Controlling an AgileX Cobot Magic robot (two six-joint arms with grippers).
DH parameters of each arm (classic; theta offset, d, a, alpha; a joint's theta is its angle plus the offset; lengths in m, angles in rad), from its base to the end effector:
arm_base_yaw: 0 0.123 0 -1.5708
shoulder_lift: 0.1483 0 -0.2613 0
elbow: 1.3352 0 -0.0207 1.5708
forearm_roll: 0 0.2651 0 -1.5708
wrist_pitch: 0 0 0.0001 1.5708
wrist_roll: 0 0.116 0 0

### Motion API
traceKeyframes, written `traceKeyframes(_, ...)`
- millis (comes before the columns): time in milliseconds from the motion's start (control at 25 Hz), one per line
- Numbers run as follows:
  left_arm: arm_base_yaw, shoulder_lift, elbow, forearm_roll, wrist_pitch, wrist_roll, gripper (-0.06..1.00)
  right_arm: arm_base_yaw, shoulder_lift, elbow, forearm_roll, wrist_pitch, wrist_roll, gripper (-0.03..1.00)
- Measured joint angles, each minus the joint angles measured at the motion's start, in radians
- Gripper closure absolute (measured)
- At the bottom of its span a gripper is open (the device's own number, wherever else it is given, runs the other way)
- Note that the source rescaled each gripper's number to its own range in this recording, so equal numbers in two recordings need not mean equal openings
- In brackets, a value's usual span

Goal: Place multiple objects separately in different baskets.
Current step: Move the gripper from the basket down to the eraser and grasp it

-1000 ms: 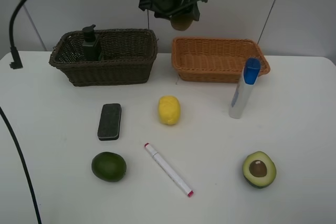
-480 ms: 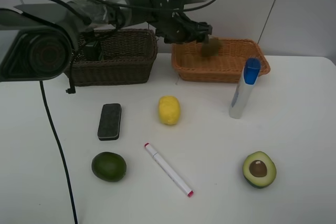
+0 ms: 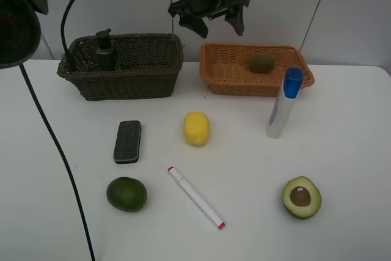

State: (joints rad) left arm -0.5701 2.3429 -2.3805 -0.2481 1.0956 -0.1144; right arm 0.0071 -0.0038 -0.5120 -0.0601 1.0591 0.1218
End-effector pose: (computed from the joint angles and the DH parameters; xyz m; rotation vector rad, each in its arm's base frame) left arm 0.4354 -0.3092 0.2421 0.5298 2.5469 -0.5849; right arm 0.0521 -0.0057 0.2770 0.1194 2.0218 0.0098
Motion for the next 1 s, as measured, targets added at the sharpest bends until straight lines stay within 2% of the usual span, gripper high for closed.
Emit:
traceKeyframes(80, 0.000, -0.043, -0.001, 0.033, 0.086, -0.029, -0.05, 0.000, 0.000, 0.000, 0.000, 0.000, 0.000, -0.03)
traceKeyframes(280, -0.001, -0.143, 0.097, 0.061, 0.102, -0.063, -0.05, 0.000, 0.000, 0.000, 0.000, 0.000, 0.000, -0.03)
traceKeyframes(440, -0.001, -0.319, 0.336, 0.109, 0.101, -0.087, -0.05, 0.000, 0.000, 0.000, 0.000, 0.000, 0.000, -0.03)
traceKeyframes(600, -0.001, -0.533, 0.640, 0.198, 0.100, -0.184, -0.05, 0.000, 0.000, 0.000, 0.000, 0.000, 0.000, -0.03)
traceKeyframes(680, -0.001, -0.603, 0.780, 0.214, 0.099, -0.245, -0.05, 0.000, 0.000, 0.000, 0.000, 0.000, 0.000, -0.03)
traceKeyframes(880, 0.006, -0.622, 1.042, 0.276, 0.079, -0.361, -0.05, 0.000, 0.000, 0.000, 0.000, 0.000, 0.000, -0.03)
traceKeyframes(1000, 0.023, -0.577, 1.106, 0.286, -0.011, -0.381, -0.05, 0.000, 0.000, 0.000, 0.000, 0.000, 0.000, -0.03)
